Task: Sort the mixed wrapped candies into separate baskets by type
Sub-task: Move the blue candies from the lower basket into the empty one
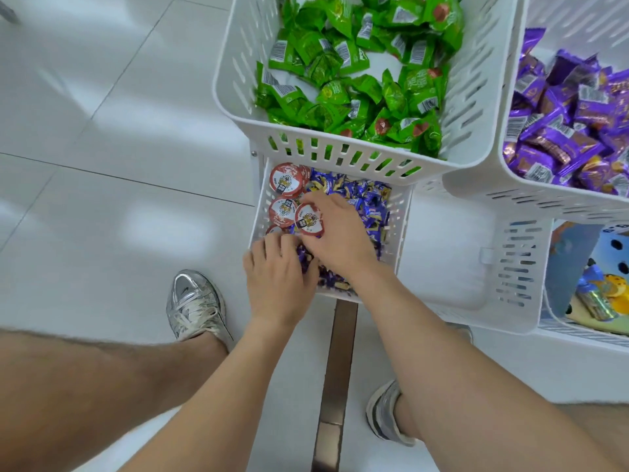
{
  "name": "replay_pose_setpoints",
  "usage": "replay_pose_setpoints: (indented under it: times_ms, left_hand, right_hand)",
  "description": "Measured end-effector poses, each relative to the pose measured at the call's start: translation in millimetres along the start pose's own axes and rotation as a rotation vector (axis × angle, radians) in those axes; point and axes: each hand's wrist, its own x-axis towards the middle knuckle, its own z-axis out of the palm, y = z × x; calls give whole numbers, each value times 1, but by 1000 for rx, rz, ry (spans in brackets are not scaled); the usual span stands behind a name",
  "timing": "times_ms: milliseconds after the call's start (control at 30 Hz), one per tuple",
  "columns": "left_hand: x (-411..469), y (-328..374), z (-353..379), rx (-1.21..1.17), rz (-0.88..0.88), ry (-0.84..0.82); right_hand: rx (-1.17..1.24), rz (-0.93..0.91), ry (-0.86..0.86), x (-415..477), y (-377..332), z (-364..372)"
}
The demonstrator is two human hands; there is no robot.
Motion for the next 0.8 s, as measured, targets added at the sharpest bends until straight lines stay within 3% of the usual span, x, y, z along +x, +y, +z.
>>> replay_pose_setpoints:
  times_ms: [167,267,367,500,533,667,800]
  left_hand:
    - [1,-26,-10,45,-116,21]
    - [6,-38,-6,112,-12,-35]
    - [10,-38,-8,233,23,-96]
    - [13,-23,-13,252,-29,-111]
    - [14,-20,-13,241,-4,-100]
    - [18,-6,-7,167,164,-10]
    - [13,6,4,43,210,-92]
  right_hand:
    - [71,22,-149,12,-18,43]
    - [68,39,-186,11,-13,49]
    - [23,56,-64,4,-2,40]
    - [-328,100,284,7,22,23]
    - [-389,160,260,10,29,19]
    - [-465,403,-166,17,44,9]
    - [-431,441,-297,9,40,18]
